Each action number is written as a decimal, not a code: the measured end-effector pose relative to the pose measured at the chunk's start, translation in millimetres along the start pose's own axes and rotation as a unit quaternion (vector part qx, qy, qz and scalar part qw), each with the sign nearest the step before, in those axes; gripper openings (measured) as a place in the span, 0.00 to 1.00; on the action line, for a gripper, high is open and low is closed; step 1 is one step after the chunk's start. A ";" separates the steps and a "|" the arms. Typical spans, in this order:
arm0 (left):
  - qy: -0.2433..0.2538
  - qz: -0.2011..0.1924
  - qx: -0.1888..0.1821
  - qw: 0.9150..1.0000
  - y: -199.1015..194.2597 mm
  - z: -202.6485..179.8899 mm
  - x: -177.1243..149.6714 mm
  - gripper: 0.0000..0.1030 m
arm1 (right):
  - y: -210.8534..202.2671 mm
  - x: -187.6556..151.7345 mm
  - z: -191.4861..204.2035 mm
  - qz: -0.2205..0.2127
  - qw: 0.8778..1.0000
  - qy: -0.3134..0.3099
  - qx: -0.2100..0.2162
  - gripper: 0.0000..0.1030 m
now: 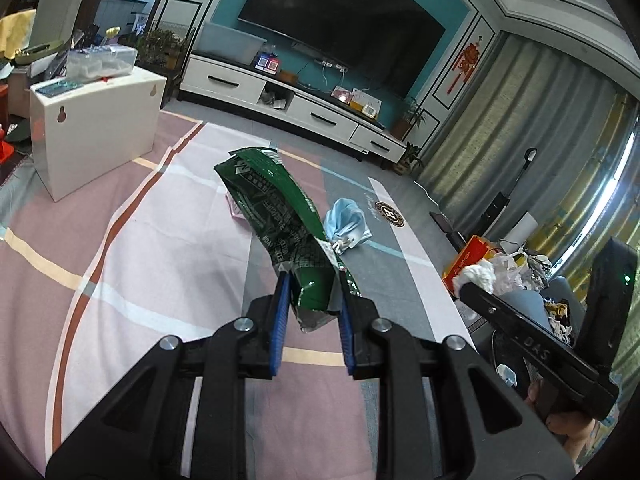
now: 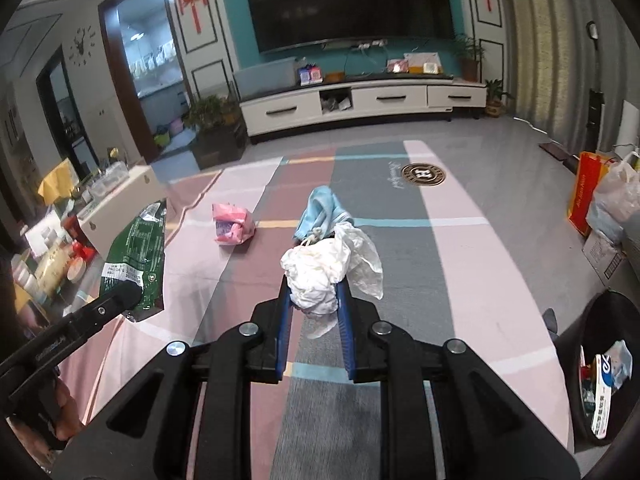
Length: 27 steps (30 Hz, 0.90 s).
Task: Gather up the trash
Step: 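Carry the green snack bag and white tissue over the black bin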
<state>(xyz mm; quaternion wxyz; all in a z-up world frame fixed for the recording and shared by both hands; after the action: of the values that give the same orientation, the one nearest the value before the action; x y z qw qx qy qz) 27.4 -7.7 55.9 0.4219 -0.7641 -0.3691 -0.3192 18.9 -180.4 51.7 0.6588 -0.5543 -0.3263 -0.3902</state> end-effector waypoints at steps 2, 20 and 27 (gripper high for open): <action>0.003 -0.003 -0.003 1.000 -3.4 -2.6 1.7 0.23 | -7.4 0.4 -3.5 -0.010 1.000 0.004 -0.002 0.21; 0.083 -0.027 -0.019 0.996 -30.8 -78.8 -10.7 0.23 | -77.5 34.9 -40.6 -0.109 0.993 0.017 -0.039 0.21; 0.099 -0.019 -0.048 0.994 -23.0 -118.0 -18.0 0.24 | -97.8 40.6 -71.4 -0.132 0.988 0.039 -0.075 0.21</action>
<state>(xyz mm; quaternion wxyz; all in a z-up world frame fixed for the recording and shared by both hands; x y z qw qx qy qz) -22.0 -108.3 102.8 0.4130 -0.7408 -0.3241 -0.4190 -47.4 -264.8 121.0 0.5704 -0.5387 -0.3408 -0.5180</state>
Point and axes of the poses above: each gripper's, at about its wrist camera, not at the fingertips, and y roughly the way its jaws point, z to its left, x to its top, the point moved 4 cm from there along y, roughly the way its jaws point, and after that the axes turned 10 degrees about -z, right-handed, at the moved point
